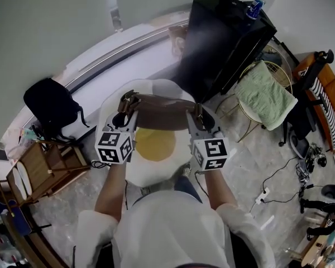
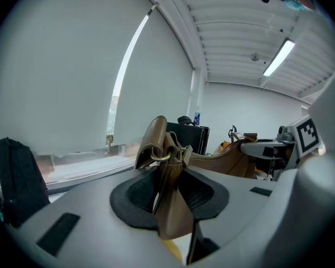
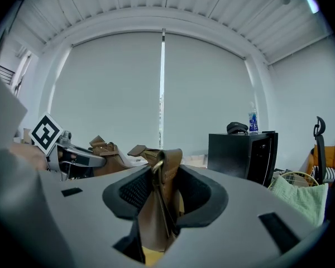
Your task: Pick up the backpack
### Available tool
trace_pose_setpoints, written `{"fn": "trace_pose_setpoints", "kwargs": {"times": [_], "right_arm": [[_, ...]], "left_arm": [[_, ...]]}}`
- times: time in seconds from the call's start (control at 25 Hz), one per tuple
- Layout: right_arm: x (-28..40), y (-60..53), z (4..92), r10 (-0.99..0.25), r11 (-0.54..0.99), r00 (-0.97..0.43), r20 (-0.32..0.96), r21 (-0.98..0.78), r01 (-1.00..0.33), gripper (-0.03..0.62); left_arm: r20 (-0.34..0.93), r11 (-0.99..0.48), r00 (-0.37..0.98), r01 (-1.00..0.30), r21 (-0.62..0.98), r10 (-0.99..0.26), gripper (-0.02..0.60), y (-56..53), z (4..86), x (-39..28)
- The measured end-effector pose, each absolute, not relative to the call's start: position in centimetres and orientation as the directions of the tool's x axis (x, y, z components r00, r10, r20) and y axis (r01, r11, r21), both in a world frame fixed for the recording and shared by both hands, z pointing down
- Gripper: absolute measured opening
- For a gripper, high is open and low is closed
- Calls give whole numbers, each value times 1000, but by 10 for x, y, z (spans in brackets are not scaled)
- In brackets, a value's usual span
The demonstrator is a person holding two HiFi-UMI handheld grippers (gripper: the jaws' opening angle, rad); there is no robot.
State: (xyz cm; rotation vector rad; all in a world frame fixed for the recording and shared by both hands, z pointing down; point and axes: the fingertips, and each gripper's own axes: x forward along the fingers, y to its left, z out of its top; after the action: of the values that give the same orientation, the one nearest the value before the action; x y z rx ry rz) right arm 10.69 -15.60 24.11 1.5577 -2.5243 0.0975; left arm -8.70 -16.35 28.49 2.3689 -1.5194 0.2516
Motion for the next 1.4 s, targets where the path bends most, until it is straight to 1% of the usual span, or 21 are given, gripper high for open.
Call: {"fn": "trace_pose_setpoints", "kwargs": {"times": [0.84,1.4], "right_arm": [[113,-151,185,-887,456,-452,95,27,-889,163],[118,-151,184,-890,450,-448,81,17,-893,163]], "left_arm": [[243,-394,413,-910,125,-877,127,-154,219,-83],[230,-394,413,-910,128,-881,127,-155,216,-78]]}}
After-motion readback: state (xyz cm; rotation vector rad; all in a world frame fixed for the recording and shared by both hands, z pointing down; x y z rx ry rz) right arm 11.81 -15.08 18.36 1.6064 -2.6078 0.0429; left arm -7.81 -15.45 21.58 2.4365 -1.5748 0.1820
